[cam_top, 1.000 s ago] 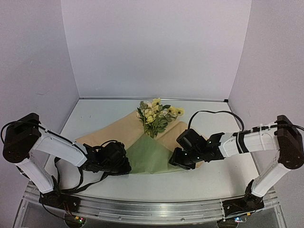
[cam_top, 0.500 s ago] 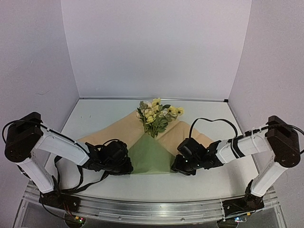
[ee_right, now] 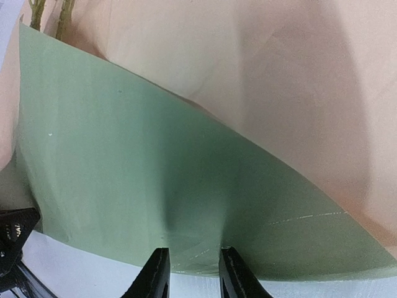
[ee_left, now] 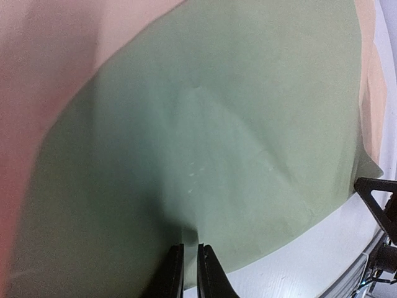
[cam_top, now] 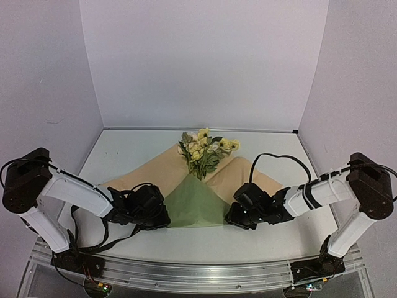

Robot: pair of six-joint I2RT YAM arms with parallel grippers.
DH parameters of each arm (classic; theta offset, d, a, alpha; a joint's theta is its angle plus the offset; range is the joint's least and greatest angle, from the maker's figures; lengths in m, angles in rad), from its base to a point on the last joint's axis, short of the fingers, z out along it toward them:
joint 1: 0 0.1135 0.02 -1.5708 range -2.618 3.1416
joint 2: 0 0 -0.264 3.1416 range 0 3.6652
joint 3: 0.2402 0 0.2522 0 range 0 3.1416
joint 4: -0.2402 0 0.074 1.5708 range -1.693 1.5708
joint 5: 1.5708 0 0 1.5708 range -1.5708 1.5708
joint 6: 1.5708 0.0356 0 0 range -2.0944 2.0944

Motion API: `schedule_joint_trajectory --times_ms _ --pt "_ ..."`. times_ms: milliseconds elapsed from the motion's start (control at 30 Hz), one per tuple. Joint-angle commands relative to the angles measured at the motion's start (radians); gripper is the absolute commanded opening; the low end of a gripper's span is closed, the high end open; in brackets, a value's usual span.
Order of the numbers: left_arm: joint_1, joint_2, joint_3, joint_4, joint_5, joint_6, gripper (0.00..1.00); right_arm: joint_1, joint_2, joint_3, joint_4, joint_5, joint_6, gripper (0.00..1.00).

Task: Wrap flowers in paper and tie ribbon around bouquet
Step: Press the fold line of the 1/4-folded wrapping paper.

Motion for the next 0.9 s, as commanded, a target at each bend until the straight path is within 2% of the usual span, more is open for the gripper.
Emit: schedule_joint_trajectory --times_ms 0,367,567,633,867 --pt "0.02 -0.051 -0.1 -0.152 -0.055 -0.081 0.11 -0.002 0.02 -0.036 -0.08 0.051 0.024 0.3" --pt "0.061 -0.168 -0.222 -0.314 -0.124 -0.188 0.13 -0.002 0.015 -0.058 -0.081 0.069 0.053 0.3" --pt "0.072 -0.218 -0.252 -0.434 -0.17 -0.196 0.13 -0.006 0.0 -0.067 -0.084 0.073 0.057 0.3" --pt "0.074 -0.238 -0.27 -0.427 -0.156 -0.182 0.13 -0.007 0.0 -0.068 -0.086 0.072 0.061 0.3" --pt "0.076 -0.223 -0.244 -0.487 -0.151 -0.245 0.13 -0.017 -0.025 -0.084 -0.096 0.072 0.079 0.29"
